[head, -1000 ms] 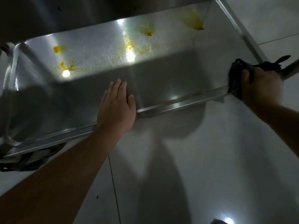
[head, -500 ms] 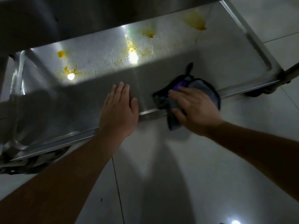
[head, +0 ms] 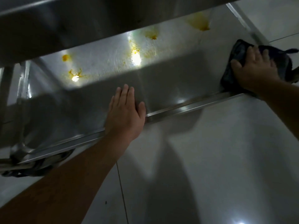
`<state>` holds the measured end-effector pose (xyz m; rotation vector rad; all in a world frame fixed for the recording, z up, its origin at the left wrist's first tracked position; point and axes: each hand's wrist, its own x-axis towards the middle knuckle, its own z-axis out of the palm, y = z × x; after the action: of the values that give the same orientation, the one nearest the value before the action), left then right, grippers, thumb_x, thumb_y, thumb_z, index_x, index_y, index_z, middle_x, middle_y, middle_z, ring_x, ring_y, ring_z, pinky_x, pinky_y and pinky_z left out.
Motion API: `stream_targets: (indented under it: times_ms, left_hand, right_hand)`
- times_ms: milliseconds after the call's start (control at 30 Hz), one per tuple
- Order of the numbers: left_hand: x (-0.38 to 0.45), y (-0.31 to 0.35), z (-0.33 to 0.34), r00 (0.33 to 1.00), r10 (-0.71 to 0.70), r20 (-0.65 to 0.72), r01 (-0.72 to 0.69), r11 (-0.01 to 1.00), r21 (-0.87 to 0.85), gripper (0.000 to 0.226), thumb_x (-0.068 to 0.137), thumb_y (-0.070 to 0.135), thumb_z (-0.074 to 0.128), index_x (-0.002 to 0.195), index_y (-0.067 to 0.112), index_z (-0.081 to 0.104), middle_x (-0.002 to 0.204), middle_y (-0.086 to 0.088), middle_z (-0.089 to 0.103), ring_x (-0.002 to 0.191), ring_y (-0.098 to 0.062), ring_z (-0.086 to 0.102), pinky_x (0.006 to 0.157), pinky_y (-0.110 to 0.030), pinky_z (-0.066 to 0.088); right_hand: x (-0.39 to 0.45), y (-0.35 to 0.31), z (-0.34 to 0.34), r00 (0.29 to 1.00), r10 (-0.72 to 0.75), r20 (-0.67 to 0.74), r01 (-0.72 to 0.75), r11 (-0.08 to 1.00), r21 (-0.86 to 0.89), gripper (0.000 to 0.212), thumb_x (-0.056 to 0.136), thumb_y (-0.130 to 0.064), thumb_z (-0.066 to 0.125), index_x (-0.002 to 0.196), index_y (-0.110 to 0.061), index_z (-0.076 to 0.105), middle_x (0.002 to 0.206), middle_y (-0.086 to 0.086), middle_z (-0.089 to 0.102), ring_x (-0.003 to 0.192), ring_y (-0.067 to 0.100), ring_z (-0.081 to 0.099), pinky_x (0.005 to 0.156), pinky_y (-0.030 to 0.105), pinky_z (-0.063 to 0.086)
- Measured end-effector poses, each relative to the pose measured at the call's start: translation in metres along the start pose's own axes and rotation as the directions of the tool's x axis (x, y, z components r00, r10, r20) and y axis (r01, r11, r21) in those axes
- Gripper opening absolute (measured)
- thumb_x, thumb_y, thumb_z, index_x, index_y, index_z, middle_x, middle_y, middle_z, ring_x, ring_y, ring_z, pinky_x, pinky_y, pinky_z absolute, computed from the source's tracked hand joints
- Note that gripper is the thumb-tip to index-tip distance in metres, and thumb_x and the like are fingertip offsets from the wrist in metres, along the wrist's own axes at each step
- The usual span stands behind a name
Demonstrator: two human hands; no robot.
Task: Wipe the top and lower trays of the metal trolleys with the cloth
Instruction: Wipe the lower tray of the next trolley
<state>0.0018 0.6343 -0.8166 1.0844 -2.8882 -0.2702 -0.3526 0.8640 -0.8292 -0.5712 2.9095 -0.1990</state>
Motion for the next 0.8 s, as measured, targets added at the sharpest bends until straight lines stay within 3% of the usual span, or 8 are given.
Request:
stream_targets:
  times_ms: [100, 200, 300, 433, 567, 667, 800]
  left_hand:
    - [-0.001, -0.001, 0.001, 1.000, -0.003, -0.005, 0.003, 1.000, 0.006, 0.069, 0.108, 0.047, 0.031, 0.165, 0.009, 0.029, 0.175, -0.009, 0.021, 0.162, -0.027, 0.012, 0.131, -0.042, 0.011]
    - [-0.001, -0.001, 0.001, 1.000, -0.003, 0.008, 0.003, 1.000, 0.003, 0.071, 0.107, 0.050, 0.023, 0.166, 0.010, 0.027, 0.175, -0.008, 0.019, 0.163, -0.027, 0.011, 0.132, -0.041, 0.009]
    - [-0.003, -0.002, -0.001, 1.000, 0.001, 0.030, -0.001, 1.000, -0.003, 0.069, 0.109, 0.049, 0.024, 0.167, 0.011, 0.023, 0.176, -0.008, 0.016, 0.163, -0.027, 0.007, 0.132, -0.042, 0.007]
    - [-0.003, 0.000, -0.006, 0.997, 0.008, 0.071, -0.010, 1.000, 0.023, 0.067, 0.111, 0.047, 0.027, 0.168, 0.010, 0.020, 0.176, -0.009, 0.013, 0.163, -0.029, 0.007, 0.131, -0.043, 0.007]
    - [-0.004, 0.001, -0.012, 0.994, 0.022, 0.103, -0.028, 0.998, 0.059, 0.070, 0.112, 0.048, 0.031, 0.168, 0.009, 0.018, 0.176, -0.012, 0.011, 0.163, -0.031, 0.008, 0.131, -0.043, 0.009]
    - [0.001, -0.003, -0.018, 0.990, 0.010, 0.139, -0.008, 1.000, -0.017, 0.068, 0.111, 0.051, 0.031, 0.168, 0.014, 0.021, 0.177, -0.007, 0.012, 0.163, -0.027, 0.008, 0.129, -0.042, 0.010]
    - [-0.013, -0.012, -0.025, 0.986, 0.044, 0.159, -0.038, 0.998, -0.040, 0.066, 0.111, 0.053, 0.028, 0.167, 0.020, 0.024, 0.177, -0.003, 0.013, 0.163, -0.023, 0.009, 0.129, -0.042, 0.009]
  right_hand:
    - [-0.030, -0.026, 0.011, 0.991, -0.132, 0.021, 0.132, 0.991, -0.017, 0.092, 0.095, -0.073, 0.010, 0.165, -0.014, 0.003, 0.174, 0.006, 0.002, 0.159, 0.031, 0.000, 0.127, 0.049, 0.004]
    - [-0.078, -0.065, 0.020, 0.948, -0.318, -0.027, 0.317, 0.948, -0.019, 0.095, 0.093, -0.072, 0.012, 0.164, -0.009, 0.016, 0.172, 0.011, 0.015, 0.158, 0.033, 0.012, 0.126, 0.048, 0.012]
    - [-0.132, -0.100, 0.035, 0.836, -0.541, -0.095, 0.536, 0.841, -0.069, 0.090, 0.098, -0.073, 0.019, 0.161, -0.009, 0.029, 0.168, 0.011, 0.029, 0.155, 0.030, 0.025, 0.124, 0.047, 0.023]
    - [-0.164, -0.126, 0.055, 0.700, -0.706, -0.111, 0.695, 0.709, -0.123, 0.076, 0.102, -0.071, 0.021, 0.154, -0.019, 0.041, 0.161, 0.002, 0.042, 0.151, 0.023, 0.034, 0.123, 0.044, 0.027]
    - [-0.170, -0.134, 0.066, 0.583, -0.762, -0.282, 0.751, 0.638, -0.170, 0.050, 0.107, -0.055, 0.033, 0.126, -0.016, 0.058, 0.128, 0.007, 0.066, 0.119, 0.029, 0.056, 0.104, 0.044, 0.039]
    - [-0.166, -0.139, 0.063, 0.525, -0.780, -0.341, 0.764, 0.608, -0.216, 0.043, 0.108, -0.052, 0.036, 0.110, -0.015, 0.059, 0.104, 0.008, 0.061, 0.094, 0.031, 0.052, 0.086, 0.045, 0.040]
    - [-0.159, -0.143, 0.048, 0.473, -0.833, -0.287, 0.802, 0.542, -0.250, 0.042, 0.106, -0.052, 0.039, 0.103, -0.015, 0.059, 0.095, 0.007, 0.057, 0.087, 0.030, 0.050, 0.077, 0.043, 0.040]
